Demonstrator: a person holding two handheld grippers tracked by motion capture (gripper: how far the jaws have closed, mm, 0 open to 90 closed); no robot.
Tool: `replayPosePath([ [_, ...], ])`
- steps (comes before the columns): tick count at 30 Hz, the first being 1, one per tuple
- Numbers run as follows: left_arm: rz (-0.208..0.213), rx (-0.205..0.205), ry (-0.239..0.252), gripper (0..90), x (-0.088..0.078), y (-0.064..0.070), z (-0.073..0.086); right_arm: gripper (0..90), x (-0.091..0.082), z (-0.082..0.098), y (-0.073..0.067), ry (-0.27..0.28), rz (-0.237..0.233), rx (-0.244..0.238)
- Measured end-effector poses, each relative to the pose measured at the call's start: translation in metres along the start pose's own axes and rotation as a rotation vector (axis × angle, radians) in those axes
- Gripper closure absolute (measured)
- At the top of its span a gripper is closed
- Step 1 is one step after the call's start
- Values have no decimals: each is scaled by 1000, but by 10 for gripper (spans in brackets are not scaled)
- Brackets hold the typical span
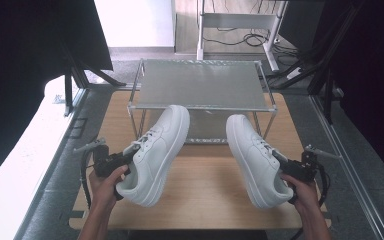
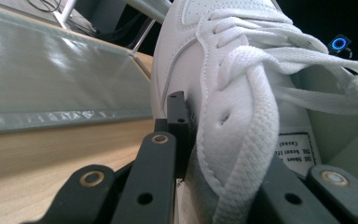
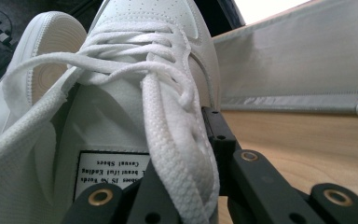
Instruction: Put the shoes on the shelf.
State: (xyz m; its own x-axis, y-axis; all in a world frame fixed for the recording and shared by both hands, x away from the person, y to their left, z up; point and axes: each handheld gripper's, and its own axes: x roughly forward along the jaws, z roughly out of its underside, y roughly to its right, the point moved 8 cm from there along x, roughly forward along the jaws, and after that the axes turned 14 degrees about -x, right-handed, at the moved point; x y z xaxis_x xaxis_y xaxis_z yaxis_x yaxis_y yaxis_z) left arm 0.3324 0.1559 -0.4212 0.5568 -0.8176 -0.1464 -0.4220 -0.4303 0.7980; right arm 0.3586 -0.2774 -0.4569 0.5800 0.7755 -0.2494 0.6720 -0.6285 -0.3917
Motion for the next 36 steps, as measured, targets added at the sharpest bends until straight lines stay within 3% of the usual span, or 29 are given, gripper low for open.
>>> replayPosePath([
  [6, -3, 25, 8, 839, 4, 7, -11, 863, 1, -11, -3, 21, 0, -7],
  [10, 0, 36, 16, 840, 7, 13, -18, 863, 2, -22, -6, 47, -24, 5],
  [22, -11, 89, 18, 839, 17, 32, -42, 863, 0, -63, -18, 91, -30, -32],
  [36, -7, 82, 27, 839, 26, 43, -65, 863, 5, -103, -16, 98, -24, -25],
])
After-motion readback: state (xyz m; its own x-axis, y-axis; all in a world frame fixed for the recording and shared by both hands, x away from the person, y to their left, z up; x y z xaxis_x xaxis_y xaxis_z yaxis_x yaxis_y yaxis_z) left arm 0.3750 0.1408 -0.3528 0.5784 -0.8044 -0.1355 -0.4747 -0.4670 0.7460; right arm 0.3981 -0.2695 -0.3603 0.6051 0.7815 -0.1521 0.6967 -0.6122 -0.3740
